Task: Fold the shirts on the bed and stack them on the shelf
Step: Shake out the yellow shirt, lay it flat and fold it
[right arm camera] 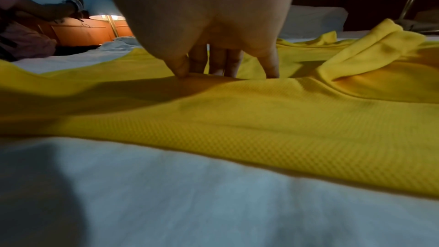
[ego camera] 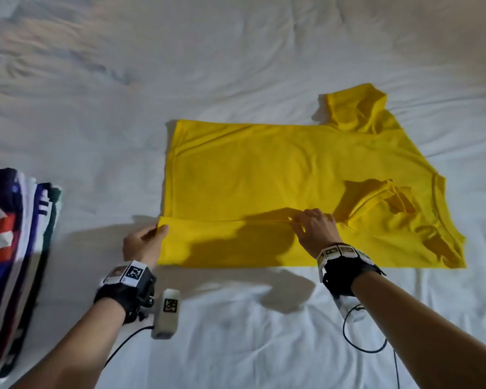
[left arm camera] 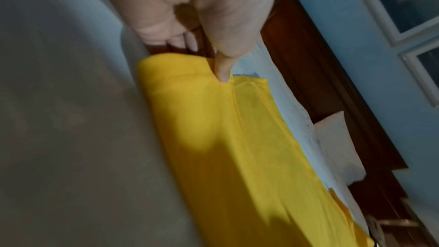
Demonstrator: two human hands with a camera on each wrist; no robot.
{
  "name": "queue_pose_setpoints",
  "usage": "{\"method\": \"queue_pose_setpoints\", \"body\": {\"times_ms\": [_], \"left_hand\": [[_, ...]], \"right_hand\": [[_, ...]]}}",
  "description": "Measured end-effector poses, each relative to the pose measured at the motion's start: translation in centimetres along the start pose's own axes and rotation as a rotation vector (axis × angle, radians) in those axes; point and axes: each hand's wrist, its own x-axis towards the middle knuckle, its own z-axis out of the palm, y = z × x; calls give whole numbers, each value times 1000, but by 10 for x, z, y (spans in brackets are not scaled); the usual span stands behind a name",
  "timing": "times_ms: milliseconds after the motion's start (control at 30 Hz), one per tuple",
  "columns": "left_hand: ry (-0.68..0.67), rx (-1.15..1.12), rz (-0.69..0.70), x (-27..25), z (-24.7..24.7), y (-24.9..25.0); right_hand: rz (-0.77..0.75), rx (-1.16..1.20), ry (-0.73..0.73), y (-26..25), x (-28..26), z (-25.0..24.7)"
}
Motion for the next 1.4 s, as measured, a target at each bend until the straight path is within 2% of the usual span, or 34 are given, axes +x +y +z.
{"method": "queue_pose_setpoints", "body": {"times_ms": [133, 233, 333, 400, 467, 533, 600, 700, 733, 833, 900, 1067, 1133, 1267, 1300, 1400], "left_hand": [[16, 79, 202, 9, 7, -18], [33, 136, 199, 14, 10, -25], [77, 213, 214, 9, 8, -23], [116, 343, 264, -3, 11, -16], [109, 473, 374, -29, 27, -7], [-2, 485, 630, -62, 58, 0], [-217, 477, 805, -96, 99, 5], [-549, 544, 845, -142, 161, 9], [-598, 573, 870, -155, 179, 10], [-633, 612, 1015, -184, 220, 15], [-646, 641, 1024, -192, 239, 15], [-617, 732, 1062, -202, 262, 19], [-602, 754, 1054, -203, 266, 19], [-567, 759, 971, -204, 265, 15], [-568, 760, 960, -203, 263, 14], [-541, 750, 903, -202, 257, 18]], "right_hand": [[9, 11, 42, 1, 3, 6], [15, 53, 96, 0, -1, 13], [36, 38, 54, -9, -14, 22], [-11, 27, 38, -14, -28, 29], [-19, 66, 86, -10, -43, 35], [80, 144, 160, 7, -56, 37], [247, 227, 249, 37, -65, 33], [462, 270, 370, 98, -79, 19], [507, 261, 419, 118, -84, 12], [674, 260, 507, 175, -97, -11], [751, 251, 473, 207, -102, -20], [768, 305, 317, 257, -104, -27], [743, 374, 322, 266, -105, -29], [677, 655, 403, 283, -113, -36], [680, 657, 376, 288, -116, -39], [702, 521, 176, 295, -120, -45]]}}
